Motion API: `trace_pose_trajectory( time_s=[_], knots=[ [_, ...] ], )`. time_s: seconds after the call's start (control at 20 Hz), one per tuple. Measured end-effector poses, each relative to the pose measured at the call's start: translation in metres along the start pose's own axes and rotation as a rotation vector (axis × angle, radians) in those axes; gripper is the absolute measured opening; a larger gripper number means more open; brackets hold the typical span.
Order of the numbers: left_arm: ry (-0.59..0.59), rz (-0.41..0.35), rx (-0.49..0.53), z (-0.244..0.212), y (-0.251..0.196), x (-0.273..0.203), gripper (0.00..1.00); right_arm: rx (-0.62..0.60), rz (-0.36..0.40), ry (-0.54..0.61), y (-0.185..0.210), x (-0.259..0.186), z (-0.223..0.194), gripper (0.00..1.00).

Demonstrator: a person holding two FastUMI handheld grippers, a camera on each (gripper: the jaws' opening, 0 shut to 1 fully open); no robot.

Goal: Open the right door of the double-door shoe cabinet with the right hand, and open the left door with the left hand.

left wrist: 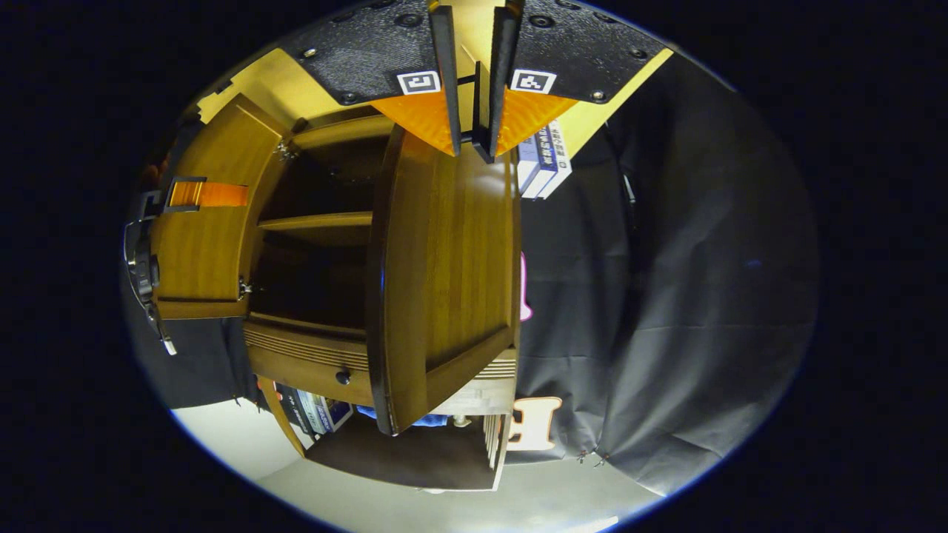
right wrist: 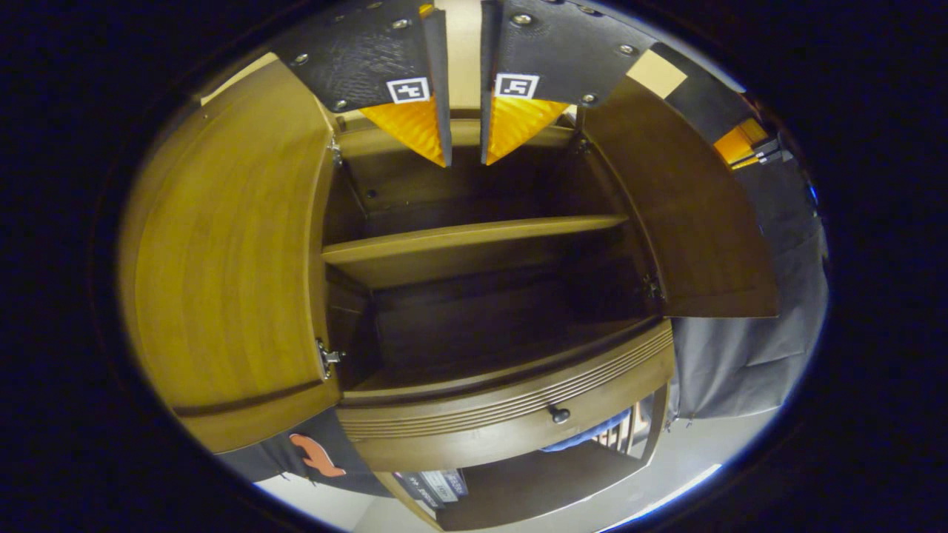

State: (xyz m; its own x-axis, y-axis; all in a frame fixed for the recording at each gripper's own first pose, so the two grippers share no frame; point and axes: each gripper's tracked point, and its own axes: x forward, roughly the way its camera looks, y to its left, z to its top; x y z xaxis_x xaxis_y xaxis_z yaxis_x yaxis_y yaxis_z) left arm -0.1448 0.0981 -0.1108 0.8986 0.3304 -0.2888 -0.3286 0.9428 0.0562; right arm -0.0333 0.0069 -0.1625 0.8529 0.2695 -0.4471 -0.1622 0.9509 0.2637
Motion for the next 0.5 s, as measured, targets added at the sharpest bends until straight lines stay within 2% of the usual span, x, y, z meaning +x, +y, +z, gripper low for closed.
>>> trace_pose_trajectory(
  time_s=[0.1, 0.2, 0.3, 0.35, 0.5],
  knots=[
    [-0.001, 0.006, -0.003, 0.000, 0.008, -0.003, 0.18, -0.003, 0.022, 0.006, 0.006, 0.002, -0.002, 0.18],
    [-0.006, 0.025, -0.009, 0.000, 0.018, -0.005, 0.22, -0.008, 0.038, 0.010, 0.012, 0.005, -0.002, 0.18],
    [-0.014, 0.035, -0.013, 0.000, 0.028, -0.006, 0.20, -0.009, 0.051, 0.010, 0.015, 0.007, -0.002, 0.18],
    [-0.015, 0.029, -0.016, 0.001, 0.032, -0.007, 0.14, -0.010, 0.055, 0.012, 0.017, 0.007, -0.003, 0.18],
    [-0.023, -0.022, -0.012, -0.001, 0.035, -0.008, 0.11, -0.008, 0.070, 0.020, 0.023, 0.010, -0.005, 0.18]
  ],
)
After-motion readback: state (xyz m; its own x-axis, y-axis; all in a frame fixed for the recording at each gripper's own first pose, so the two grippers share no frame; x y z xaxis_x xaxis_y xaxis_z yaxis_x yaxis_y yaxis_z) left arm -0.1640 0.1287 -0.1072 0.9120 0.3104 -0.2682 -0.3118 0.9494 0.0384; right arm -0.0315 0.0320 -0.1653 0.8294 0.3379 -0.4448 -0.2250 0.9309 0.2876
